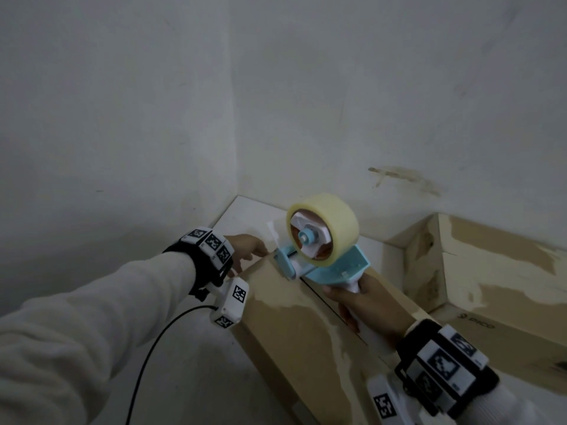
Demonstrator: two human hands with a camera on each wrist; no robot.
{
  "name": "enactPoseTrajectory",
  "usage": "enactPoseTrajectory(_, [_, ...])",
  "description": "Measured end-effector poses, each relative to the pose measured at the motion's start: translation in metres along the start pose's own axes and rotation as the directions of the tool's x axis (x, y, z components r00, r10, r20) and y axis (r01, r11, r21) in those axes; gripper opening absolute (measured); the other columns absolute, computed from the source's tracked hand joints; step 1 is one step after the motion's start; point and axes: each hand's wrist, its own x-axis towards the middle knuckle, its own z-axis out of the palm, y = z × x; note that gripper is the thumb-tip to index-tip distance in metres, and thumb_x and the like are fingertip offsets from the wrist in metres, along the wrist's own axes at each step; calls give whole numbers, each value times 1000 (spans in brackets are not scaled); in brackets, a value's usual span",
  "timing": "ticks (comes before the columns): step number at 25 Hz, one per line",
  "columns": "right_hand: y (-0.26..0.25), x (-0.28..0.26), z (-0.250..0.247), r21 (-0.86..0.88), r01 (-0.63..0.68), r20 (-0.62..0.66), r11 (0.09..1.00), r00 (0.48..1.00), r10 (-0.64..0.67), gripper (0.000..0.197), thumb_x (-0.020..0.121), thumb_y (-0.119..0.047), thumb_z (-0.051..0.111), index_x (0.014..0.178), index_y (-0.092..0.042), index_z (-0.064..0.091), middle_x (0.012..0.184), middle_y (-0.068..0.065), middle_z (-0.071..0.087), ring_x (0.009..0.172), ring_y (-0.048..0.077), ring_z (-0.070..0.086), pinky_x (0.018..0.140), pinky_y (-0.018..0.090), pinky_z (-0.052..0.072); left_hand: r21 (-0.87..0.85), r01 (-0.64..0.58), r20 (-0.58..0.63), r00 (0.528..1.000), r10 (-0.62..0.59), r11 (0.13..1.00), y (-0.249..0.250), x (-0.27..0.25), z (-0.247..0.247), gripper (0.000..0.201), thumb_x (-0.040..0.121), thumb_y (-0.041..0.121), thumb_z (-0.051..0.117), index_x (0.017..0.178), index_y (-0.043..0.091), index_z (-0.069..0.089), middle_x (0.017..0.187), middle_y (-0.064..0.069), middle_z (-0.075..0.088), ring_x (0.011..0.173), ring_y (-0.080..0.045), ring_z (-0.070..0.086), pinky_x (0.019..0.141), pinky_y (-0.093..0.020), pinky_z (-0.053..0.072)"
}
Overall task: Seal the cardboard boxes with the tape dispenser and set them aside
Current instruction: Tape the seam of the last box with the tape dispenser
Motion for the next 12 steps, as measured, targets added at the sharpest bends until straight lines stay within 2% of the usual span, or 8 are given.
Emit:
enactPoseTrajectory(2, [1, 0, 0, 5, -11, -2, 1000, 1000, 11, 23, 87, -23, 62, 93, -1, 60, 45, 4, 50, 34, 14, 42, 41, 23, 38, 34, -76, -33, 996, 77, 997, 5, -6, 6, 46, 99, 31, 32, 142, 14, 36, 154, -5, 28, 139, -30, 30, 112, -37, 27])
enactPoseTrajectory(4, [-1, -1, 1, 3, -24, 1, 1000, 1000, 24, 23, 87, -24, 62, 94, -2, 59, 46, 4, 52, 35, 15, 44, 41, 23, 39, 108, -194, -124, 970, 207, 975, 11, -13, 13, 34, 101, 17, 33, 130, 6, 46, 147, -13, 38, 128, -26, 42, 96, -26, 31])
enactPoseTrajectory(5, [-2, -2, 1, 6, -32, 4, 999, 999, 32, 21, 87, -23, 62, 95, -4, 59, 48, 4, 53, 36, 15, 46, 42, 24, 40, 173, -238, -156, 952, 265, 956, 13, -13, 16, 29, 99, 10, 35, 121, 1, 51, 143, -18, 43, 120, -25, 47, 92, -25, 35])
enactPoseTrajectory(6, [-3, -3, 1, 14, -42, 7, 999, 999, 42, 17, 87, -23, 62, 95, -8, 59, 51, 5, 55, 38, 15, 49, 43, 25, 42, 240, -272, -162, 935, 315, 932, 13, -15, 21, 31, 97, 6, 36, 121, -3, 52, 141, -20, 46, 118, -27, 49, 96, -27, 38])
enactPoseTrajectory(7, [-4, -3, 1, 21, -53, 9, 998, 999, 53, 13, 88, -24, 61, 94, -13, 58, 56, 6, 57, 40, 17, 52, 45, 27, 44, 309, -301, -134, 926, 354, 902, 8, -16, 24, 36, 95, 2, 36, 129, -4, 47, 143, -18, 43, 124, -28, 46, 101, -29, 35])
enactPoseTrajectory(8, [-5, -3, 1, 26, -62, 11, 998, 998, 61, 11, 88, -24, 61, 95, -17, 58, 62, 8, 59, 44, 19, 55, 47, 29, 46, 361, -309, -99, 926, 365, 880, 2, -20, 31, 43, 96, 2, 35, 139, -1, 36, 147, -15, 37, 133, -27, 39, 105, -26, 29])
enactPoseTrajectory(10, [-4, -2, 0, 20, -63, 5, 998, 998, 63, 19, 87, -26, 62, 103, -17, 57, 71, 10, 59, 48, 22, 59, 54, 35, 49, 410, -317, -142, 904, 403, 855, -11, -27, 43, 54, 97, 8, 36, 148, 7, 17, 154, -9, 24, 141, -23, 27, 107, -23, 23])
enactPoseTrajectory(12, [-3, -1, 0, -22, -61, -3, 998, 998, 61, 27, 86, -27, 62, 110, -16, 57, 71, 5, 59, 49, 20, 59, 57, 36, 50, 446, -340, -194, 866, 460, 828, -21, -28, 51, 54, 97, 20, 41, 147, 12, 23, 153, -6, 27, 135, -23, 35, 105, -28, 30])
